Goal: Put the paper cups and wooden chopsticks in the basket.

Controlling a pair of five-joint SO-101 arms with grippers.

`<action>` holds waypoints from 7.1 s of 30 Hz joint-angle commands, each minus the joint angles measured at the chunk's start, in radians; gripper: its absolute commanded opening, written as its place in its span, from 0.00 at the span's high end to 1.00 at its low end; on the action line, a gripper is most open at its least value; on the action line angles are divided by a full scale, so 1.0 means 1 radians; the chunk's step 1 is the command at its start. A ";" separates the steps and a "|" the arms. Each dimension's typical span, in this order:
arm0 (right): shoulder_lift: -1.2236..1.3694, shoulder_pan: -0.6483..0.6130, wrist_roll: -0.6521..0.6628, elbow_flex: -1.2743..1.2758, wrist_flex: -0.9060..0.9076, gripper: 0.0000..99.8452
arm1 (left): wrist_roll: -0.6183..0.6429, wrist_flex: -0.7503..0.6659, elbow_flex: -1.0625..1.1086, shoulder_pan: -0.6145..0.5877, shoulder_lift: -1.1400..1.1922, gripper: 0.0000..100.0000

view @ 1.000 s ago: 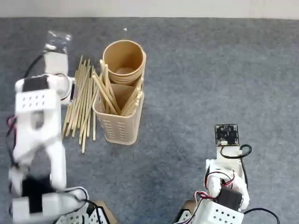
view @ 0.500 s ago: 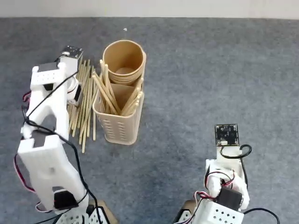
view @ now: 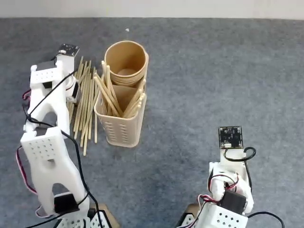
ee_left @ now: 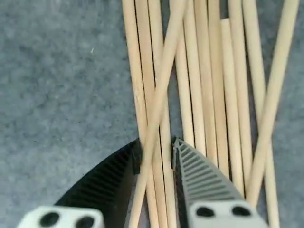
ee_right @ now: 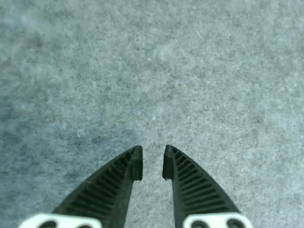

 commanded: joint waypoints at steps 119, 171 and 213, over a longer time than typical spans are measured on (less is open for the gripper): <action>-0.002 0.015 0.009 0.156 0.001 0.91 | 0.292 -0.546 1.354 0.499 -1.983 0.81; -0.002 0.015 0.009 0.156 0.001 0.91 | 0.150 0.491 0.631 0.433 -1.590 0.82; -0.002 0.015 0.009 0.156 -0.001 0.91 | 0.092 0.522 0.358 0.556 -1.495 1.00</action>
